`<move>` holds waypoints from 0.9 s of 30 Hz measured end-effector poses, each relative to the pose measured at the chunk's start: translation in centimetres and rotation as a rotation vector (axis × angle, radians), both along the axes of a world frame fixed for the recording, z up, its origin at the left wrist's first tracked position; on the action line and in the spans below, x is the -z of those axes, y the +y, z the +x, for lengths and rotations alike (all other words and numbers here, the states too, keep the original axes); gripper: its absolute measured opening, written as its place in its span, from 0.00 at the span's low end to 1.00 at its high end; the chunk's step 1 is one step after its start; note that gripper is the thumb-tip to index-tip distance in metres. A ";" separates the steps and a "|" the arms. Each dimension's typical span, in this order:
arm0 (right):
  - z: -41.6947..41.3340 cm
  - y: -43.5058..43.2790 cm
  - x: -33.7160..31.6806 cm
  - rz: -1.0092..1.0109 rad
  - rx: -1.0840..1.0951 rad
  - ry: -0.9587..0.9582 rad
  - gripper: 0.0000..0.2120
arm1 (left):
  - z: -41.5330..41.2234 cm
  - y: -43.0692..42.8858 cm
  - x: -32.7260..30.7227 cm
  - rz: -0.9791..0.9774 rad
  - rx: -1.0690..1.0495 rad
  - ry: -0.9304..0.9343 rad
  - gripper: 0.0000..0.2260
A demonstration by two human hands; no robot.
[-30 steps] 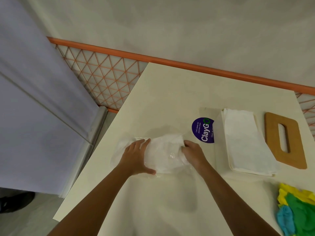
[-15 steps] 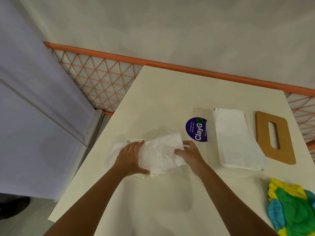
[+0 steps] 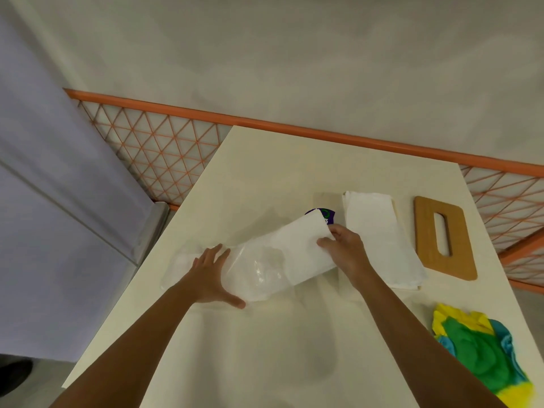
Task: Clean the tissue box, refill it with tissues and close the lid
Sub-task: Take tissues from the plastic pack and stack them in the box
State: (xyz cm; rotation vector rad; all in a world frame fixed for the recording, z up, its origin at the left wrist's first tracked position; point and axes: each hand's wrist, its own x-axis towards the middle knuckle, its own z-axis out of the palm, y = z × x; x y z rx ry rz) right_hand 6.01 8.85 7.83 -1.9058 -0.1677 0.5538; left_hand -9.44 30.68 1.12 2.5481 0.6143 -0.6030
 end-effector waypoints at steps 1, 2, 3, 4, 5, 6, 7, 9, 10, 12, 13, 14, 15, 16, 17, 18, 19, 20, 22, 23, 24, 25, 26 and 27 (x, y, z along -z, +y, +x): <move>0.1 -0.3 -0.4 0.011 0.003 -0.007 0.09 | 0.2 0.1 -0.3 -0.022 -0.024 0.001 0.70; 0.2 -0.5 -0.7 0.023 0.007 -0.015 0.09 | 0.4 0.0 -0.8 -0.041 -0.059 -0.015 0.70; 0.3 -0.8 -1.1 0.032 0.012 -0.025 0.09 | 0.6 0.1 -1.1 -0.062 -0.103 -0.041 0.69; 0.4 -1.0 -1.5 0.041 0.015 -0.038 0.09 | 0.9 0.0 -1.4 -0.081 -0.148 -0.080 0.65; 0.5 -1.1 -1.9 0.047 0.016 -0.052 0.10 | 1.3 -0.2 -1.8 -0.112 -0.203 -0.132 0.60; 0.6 -1.3 -2.3 0.054 0.015 -0.065 0.11 | 1.7 -0.5 -2.3 -0.157 -0.271 -0.193 0.54; 0.8 -1.7 -3.0 0.064 0.021 -0.083 0.12 | 2.4 -0.9 -2.8 -0.214 -0.340 -0.263 0.47; 1.3 -1.8 -4.0 0.075 0.041 -0.112 0.12 | 3.7 -1.8 -3.6 -0.319 -0.457 -0.370 0.33; 1.7 -2.0 -4.7 0.084 0.058 -0.128 0.13 | 4.4 -2.3 -4.0 -0.342 -0.488 -0.406 0.27; 2.5 -2.6 -6.1 0.103 0.093 -0.156 0.13 | 5.6 -3.5 -5.2 -0.366 -0.523 -0.473 0.21; 3.0 -2.9 -6.8 0.109 0.115 -0.164 0.13 | 6.2 -4.0 -5.8 -0.393 -0.543 -0.502 0.19; 3.5 -3.3 -7.5 0.118 0.140 -0.170 0.13 | 6.8 -4.6 -6.4 -0.438 -0.564 -0.521 0.17; 4.0 -3.8 -8.1 0.132 0.164 -0.176 0.13 | 7.3 -5.0 -6.9 -0.486 -0.586 -0.518 0.16; 4.5 -4.2 -8.7 0.152 0.188 -0.180 0.13 | 7.9 -5.5 -7.5 -0.535 -0.598 -0.497 0.15; 4.9 -4.7 -9.3 0.177 0.211 -0.180 0.12 | 8.4 -6.1 -8.2 -0.579 -0.602 -0.464 0.16; 5.4 -5.1 -9.8 0.205 0.235 -0.175 0.12 | 8.9 -6.7 -8.7 -0.619 -0.599 -0.428 0.18; 5.8 -5.5 -10.2 0.235 0.264 -0.161 0.12 | 9.4 -7.5 -9.2 -0.649 -0.589 -0.392 0.19; 6.2 -5.8 -10.6 0.269 0.298 -0.140 0.11 | 9.9 -8.2 -9.6 -0.674 -0.574 -0.357 0.21; 6.9 -6.4 -11.0 0.326 0.369 -0.090 0.10 | 11.0 -9.8 -10.1 -0.747 -0.535 -0.281 0.24; 7.1 -6.6 -11.0 0.348 0.399 -0.065 0.10 | 11.6 -10.6 -10.3 -0.796 -0.523 -0.243 0.25; 7.4 -6.8 -11.0 0.367 0.423 -0.044 0.11 | 12.3 -11.3 -10.5 -0.846 -0.518 -0.206 0.26; 7.6 -7.0 -10.8 0.379 0.440 -0.028 0.11 | 13.0 -12.1 -10.6 -0.899 -0.526 -0.173 0.26; 7.8 -7.2 -10.6 0.386 0.453 -0.011 0.12 | 13.7 -12.7 -10.6 -0.959 -0.544 -0.143 0.27; 7.9 -7.3 -10.3 0.395 0.464 0.011 0.14 | 14.4 -13.3 -10.5 -1.032 -0.569 -0.122 0.27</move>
